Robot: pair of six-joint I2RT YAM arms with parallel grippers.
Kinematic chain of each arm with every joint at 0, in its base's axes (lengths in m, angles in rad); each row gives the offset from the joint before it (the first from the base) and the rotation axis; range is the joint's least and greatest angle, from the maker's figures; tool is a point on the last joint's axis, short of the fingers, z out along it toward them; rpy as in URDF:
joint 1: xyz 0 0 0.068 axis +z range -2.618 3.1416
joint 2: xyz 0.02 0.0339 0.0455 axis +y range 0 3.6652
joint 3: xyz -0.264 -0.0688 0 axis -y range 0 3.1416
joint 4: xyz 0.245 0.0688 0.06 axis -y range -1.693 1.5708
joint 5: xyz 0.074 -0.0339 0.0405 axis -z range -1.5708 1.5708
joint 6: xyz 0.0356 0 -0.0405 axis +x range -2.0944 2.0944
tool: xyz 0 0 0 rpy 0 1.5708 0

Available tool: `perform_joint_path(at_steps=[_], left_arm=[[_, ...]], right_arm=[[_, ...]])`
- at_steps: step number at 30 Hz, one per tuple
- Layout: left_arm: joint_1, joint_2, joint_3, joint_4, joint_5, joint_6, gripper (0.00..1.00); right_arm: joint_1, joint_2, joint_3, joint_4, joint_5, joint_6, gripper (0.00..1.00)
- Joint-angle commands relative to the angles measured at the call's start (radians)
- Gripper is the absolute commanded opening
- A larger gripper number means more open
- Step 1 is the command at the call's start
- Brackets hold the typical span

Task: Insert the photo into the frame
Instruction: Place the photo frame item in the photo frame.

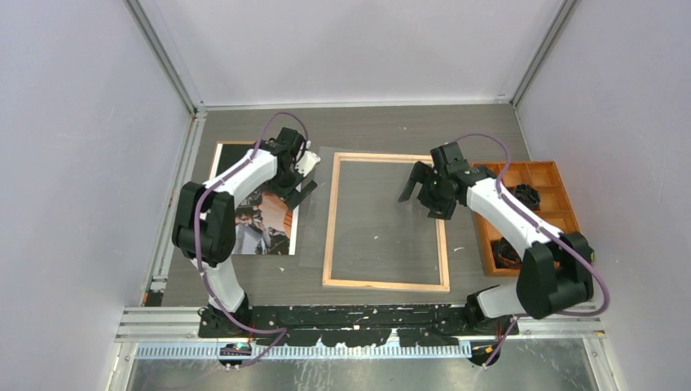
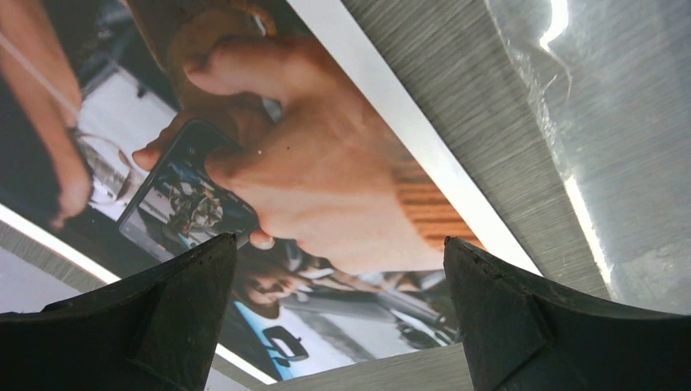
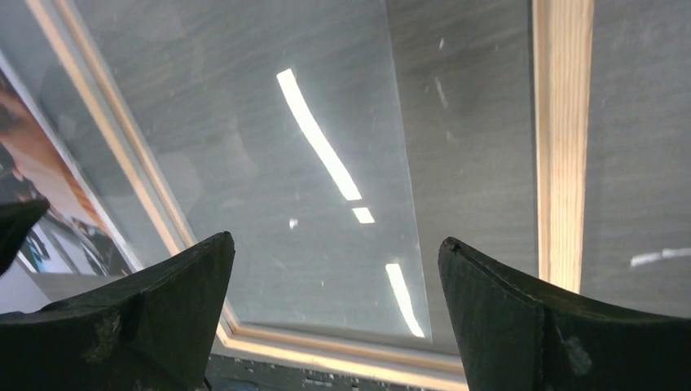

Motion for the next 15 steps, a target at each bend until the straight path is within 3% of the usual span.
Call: perform_joint_path(at_steps=[1,9,15], left_arm=[[-0.007,0.024,0.061,0.004,0.049,-0.032,0.99],[-0.041,0.081,0.063,0.046,0.042,-0.039,0.97],[-0.047,0.129,0.079,0.078,0.018,-0.043,0.96]], right_arm=[[-0.078,0.085,0.02,0.167,-0.103,-0.059,1.0],[-0.151,0.274,0.049,0.295,-0.2,-0.109,1.0],[-0.173,0.374,0.092,0.376,-0.192,-0.122,1.0]])
